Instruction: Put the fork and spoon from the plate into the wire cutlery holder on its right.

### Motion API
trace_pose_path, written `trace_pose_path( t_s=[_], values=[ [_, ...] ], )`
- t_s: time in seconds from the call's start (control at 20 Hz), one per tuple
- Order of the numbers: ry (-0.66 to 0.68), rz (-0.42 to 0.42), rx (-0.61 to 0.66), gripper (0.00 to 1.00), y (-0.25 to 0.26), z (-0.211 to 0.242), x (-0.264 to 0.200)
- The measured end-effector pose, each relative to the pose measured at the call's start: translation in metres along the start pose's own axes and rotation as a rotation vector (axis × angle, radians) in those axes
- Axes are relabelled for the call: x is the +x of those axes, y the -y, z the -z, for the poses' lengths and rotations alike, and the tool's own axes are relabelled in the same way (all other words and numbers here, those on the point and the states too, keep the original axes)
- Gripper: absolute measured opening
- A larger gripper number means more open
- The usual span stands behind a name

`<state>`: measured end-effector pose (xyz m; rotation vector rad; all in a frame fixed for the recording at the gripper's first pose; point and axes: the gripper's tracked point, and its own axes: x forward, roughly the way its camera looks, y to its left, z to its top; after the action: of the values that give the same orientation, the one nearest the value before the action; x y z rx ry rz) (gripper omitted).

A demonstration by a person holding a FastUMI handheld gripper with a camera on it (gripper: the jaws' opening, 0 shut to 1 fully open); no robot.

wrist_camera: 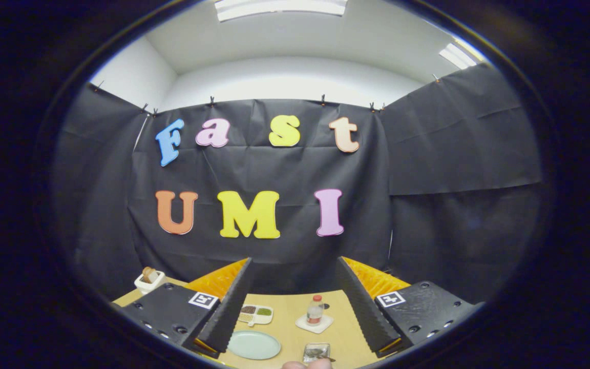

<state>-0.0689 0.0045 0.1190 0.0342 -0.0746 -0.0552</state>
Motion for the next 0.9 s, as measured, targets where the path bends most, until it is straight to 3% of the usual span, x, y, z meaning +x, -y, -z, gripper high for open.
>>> trace_pose_path(
  t_s=[0.15, 0.65, 0.9],
  values=[
    [0.004, 0.008, 0.026, 0.96, 0.006, -0.003, 0.001],
    [0.009, 0.144, 0.034, 0.96, 0.058, -0.006, 0.001],
    [0.035, 0.119, 0.072, 0.96, 0.047, -0.014, 0.010]
  ],
)
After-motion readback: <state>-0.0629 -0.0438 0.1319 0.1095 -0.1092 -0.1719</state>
